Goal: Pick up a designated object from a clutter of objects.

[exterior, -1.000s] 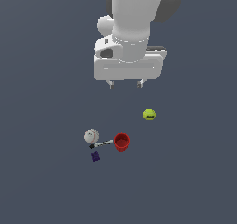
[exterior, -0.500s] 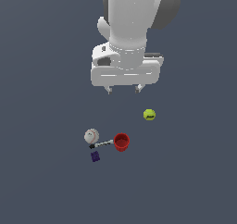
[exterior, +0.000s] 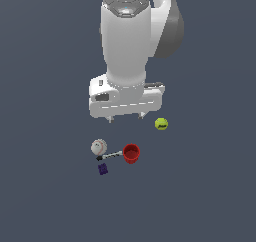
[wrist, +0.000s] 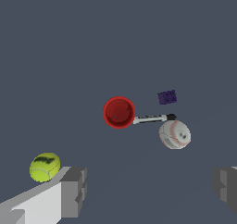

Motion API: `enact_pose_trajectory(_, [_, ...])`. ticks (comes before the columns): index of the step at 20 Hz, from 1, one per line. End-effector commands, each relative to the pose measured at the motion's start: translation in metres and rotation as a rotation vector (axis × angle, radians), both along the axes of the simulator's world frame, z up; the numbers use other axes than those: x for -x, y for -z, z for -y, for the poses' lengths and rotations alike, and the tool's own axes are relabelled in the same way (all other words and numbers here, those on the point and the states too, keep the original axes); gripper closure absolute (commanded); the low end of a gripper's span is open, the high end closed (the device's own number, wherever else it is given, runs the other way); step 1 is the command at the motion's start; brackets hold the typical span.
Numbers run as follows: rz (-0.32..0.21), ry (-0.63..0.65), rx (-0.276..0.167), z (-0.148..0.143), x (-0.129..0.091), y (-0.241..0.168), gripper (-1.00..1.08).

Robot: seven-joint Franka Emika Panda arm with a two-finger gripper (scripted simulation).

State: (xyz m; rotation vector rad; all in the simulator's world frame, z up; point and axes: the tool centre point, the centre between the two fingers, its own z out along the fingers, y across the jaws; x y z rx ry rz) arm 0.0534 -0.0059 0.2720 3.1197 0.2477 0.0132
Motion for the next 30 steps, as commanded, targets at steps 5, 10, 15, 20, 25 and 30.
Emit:
enact_pose_trajectory(5, [-0.004,-0.056,-0.006,0.027,-0.035,0.05,-0.92])
enact_pose_trajectory(10, [-0.006,-0.1,-0.009,0.049,-0.057,0.092,-0.92])
enact_pose_trajectory(15, [-0.008,-0.141,-0.01,0.071,-0.073,0.135,-0.92])
enact_pose_trajectory(20, [-0.009,-0.171,-0.01,0.087,-0.082,0.169,-0.92])
enact_pose_trajectory(25, [-0.01,-0.191,-0.01,0.097,-0.086,0.191,-0.92])
enact_pose_trajectory(30, [-0.01,-0.199,-0.01,0.102,-0.087,0.2,-0.92])
